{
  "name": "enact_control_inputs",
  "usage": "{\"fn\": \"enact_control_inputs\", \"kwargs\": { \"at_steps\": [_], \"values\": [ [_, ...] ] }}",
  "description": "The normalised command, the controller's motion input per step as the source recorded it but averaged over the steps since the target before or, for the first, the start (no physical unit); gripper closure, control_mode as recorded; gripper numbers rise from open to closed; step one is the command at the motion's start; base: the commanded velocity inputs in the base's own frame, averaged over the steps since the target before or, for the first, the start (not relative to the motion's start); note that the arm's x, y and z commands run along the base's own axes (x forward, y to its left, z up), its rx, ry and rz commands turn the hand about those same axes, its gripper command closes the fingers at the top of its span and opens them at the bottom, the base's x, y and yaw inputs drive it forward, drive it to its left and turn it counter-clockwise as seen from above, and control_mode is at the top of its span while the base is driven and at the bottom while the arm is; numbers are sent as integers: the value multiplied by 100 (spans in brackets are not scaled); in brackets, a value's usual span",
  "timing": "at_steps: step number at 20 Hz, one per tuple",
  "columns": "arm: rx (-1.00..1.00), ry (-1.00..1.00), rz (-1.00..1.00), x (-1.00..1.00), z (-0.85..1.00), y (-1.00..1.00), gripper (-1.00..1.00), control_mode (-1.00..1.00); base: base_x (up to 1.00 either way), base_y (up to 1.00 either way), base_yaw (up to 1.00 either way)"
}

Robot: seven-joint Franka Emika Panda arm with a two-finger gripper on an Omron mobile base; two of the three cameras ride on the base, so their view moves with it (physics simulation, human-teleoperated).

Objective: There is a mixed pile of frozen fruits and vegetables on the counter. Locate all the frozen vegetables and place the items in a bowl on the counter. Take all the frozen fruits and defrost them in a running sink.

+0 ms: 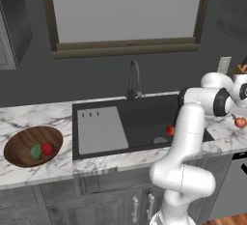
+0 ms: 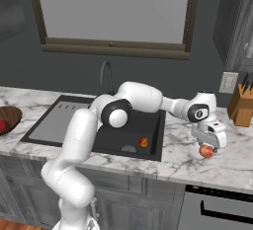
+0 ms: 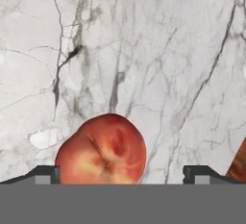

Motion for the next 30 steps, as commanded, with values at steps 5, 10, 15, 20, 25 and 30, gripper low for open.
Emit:
{"fn": "enact_control_inputs", "kwargs": {
  "at_steps": [5, 10, 15, 20, 25, 30],
  "values": [
    [1, 3, 0, -1, -10, 13, -100, -100, 0, 0, 0],
    [4, 0, -1, -14, -16, 0, -100, -100, 0, 0, 0],
    [4, 0, 0, -11, -17, -2, -100, -100, 0, 0, 0],
    [4, -3, 0, -6, -18, 0, -100, -100, 0, 0, 0],
    [4, -5, 1, -4, -19, 0, -100, -100, 0, 0, 0],
    [2, -3, 1, -1, -15, 0, 100, -100, 0, 0, 0]
  ]
}}
